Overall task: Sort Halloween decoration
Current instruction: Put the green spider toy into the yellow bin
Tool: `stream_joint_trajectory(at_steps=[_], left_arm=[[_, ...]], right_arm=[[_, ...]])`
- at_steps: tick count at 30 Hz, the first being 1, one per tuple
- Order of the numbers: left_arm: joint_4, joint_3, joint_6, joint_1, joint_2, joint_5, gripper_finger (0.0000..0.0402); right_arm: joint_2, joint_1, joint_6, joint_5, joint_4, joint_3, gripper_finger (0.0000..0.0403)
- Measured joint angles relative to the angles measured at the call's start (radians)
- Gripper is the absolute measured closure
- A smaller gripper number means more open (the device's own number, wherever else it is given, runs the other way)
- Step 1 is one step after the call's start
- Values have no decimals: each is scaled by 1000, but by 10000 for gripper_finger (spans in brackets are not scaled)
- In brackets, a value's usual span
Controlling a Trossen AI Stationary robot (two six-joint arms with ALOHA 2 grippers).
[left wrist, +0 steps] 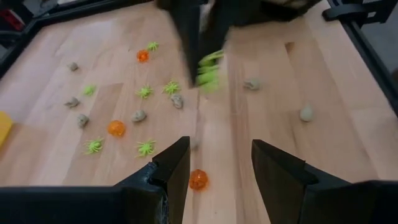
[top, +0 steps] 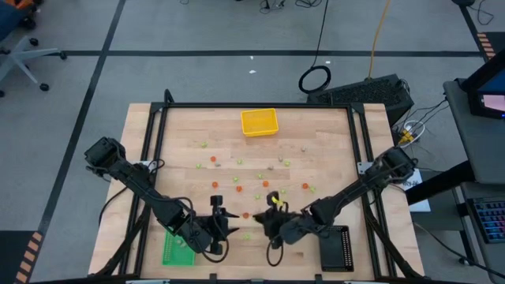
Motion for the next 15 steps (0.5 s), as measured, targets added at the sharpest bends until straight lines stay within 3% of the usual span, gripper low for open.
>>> stream_joint_trajectory(at_steps=[15], left_arm=[[-3, 0, 53, 20, 0, -54, 231]], right_arm=[[0, -43, -549, 2, -48, 0, 403]])
